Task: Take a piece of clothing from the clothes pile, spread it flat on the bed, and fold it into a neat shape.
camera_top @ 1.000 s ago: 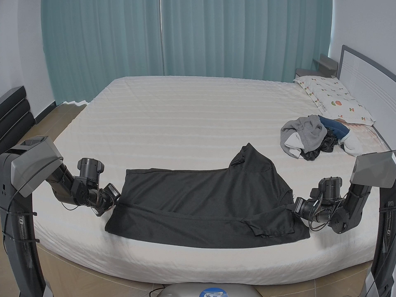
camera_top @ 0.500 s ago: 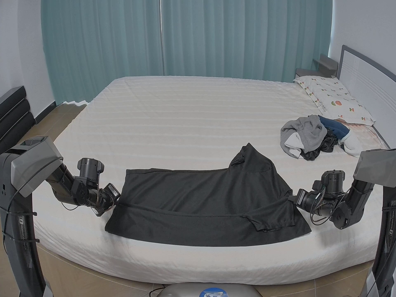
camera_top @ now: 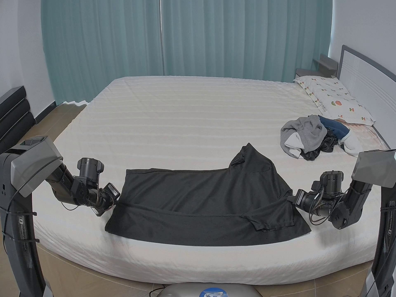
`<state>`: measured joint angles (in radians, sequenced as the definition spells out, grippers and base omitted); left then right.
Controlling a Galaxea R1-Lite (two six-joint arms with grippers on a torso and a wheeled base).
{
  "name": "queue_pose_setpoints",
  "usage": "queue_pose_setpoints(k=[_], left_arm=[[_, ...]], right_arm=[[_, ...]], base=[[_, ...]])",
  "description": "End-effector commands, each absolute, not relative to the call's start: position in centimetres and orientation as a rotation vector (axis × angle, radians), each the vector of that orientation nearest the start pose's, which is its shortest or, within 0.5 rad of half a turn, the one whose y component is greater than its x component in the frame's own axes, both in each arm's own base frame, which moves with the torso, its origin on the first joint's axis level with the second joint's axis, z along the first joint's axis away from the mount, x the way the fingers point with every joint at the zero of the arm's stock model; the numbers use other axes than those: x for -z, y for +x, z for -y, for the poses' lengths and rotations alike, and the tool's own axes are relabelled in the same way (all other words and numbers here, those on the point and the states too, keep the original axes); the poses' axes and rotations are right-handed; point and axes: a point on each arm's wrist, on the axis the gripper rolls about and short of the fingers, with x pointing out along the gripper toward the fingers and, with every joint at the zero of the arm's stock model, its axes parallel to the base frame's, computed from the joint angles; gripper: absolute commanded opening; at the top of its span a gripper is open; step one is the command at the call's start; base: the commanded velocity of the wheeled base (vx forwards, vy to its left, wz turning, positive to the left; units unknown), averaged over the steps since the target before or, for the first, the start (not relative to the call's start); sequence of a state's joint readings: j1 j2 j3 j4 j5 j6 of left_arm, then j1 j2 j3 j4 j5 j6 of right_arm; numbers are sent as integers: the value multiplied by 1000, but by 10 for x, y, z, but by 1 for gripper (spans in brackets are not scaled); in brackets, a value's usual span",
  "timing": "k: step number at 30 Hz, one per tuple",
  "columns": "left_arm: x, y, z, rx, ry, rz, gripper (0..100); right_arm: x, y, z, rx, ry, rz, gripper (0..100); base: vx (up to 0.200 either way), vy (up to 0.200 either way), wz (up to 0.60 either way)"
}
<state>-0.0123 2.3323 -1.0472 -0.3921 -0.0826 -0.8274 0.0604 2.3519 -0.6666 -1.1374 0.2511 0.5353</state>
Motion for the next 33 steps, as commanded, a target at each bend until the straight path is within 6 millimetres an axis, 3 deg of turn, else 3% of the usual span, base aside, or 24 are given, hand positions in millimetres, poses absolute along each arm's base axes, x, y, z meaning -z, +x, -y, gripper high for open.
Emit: queue_pose_setpoints(k=[1, 3, 4, 10, 14, 19, 23, 33], left_arm=[[9, 393, 7, -288, -806, -878, 0], [8, 393, 7, -286, -811, -876, 0], [8, 393, 6, -286, -814, -876, 100], [0, 396, -1, -290, -908, -851, 100], [-13, 395, -13, -249, -1019, -843, 100], [-31, 393, -31, -175, -1161, -838, 100], [-31, 392, -32, -170, -1167, -841, 100], [-30, 392, -32, -168, -1159, -841, 100]], right_arm=[[27, 352, -29, -152, 569, -630, 100], [26, 352, -30, -156, 569, -628, 100], [25, 352, -29, -155, 570, -625, 100], [-19, 341, -32, -150, 682, -561, 100], [-36, 314, -48, -152, 756, -651, 100], [-25, 299, -68, -58, 821, -756, 100], [0, 297, -84, 24, 772, -796, 100], [25, 301, -101, 58, 756, -852, 100]], base=[[0, 0, 0], [0, 0, 0], [0, 0, 0], [0, 0, 0], [0, 0, 0], [0, 0, 0], [0, 0, 0], [0, 0, 0]])
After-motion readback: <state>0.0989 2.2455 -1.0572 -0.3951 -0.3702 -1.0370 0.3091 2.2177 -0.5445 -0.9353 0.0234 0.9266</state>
